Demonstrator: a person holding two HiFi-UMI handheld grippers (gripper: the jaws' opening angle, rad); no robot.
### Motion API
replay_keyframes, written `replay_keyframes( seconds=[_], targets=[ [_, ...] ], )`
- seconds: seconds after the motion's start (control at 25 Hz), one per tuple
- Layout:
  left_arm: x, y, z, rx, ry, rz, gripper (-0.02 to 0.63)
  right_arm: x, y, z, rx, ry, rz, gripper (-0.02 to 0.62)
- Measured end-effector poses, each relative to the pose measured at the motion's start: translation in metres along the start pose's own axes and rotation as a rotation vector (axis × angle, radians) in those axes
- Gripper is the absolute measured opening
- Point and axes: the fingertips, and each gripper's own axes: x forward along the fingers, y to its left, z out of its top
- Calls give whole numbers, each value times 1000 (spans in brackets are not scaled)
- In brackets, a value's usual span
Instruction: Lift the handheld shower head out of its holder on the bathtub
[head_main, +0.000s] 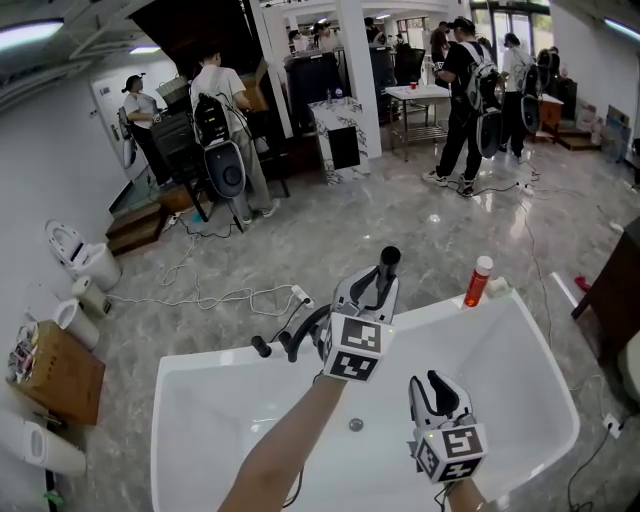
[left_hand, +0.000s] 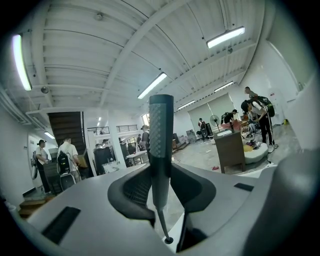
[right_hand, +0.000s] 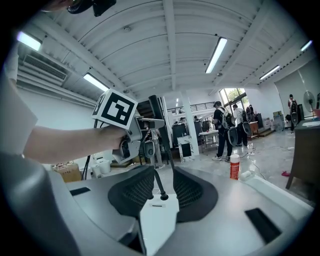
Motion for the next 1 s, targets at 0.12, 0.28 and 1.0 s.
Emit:
replay_keyframes(
  seconds=[0.12, 0.28, 1.0],
  targets=[
    [-9, 1, 9, 12, -6, 0, 130, -6, 3, 3, 3, -6, -3, 106],
    [-15, 3, 19, 22, -15, 1, 130, -9, 7, 7, -2, -9, 0, 104],
    [-17, 7, 33, 27, -51, -6, 130, -3, 12, 10, -9, -10, -2, 103]
  ],
)
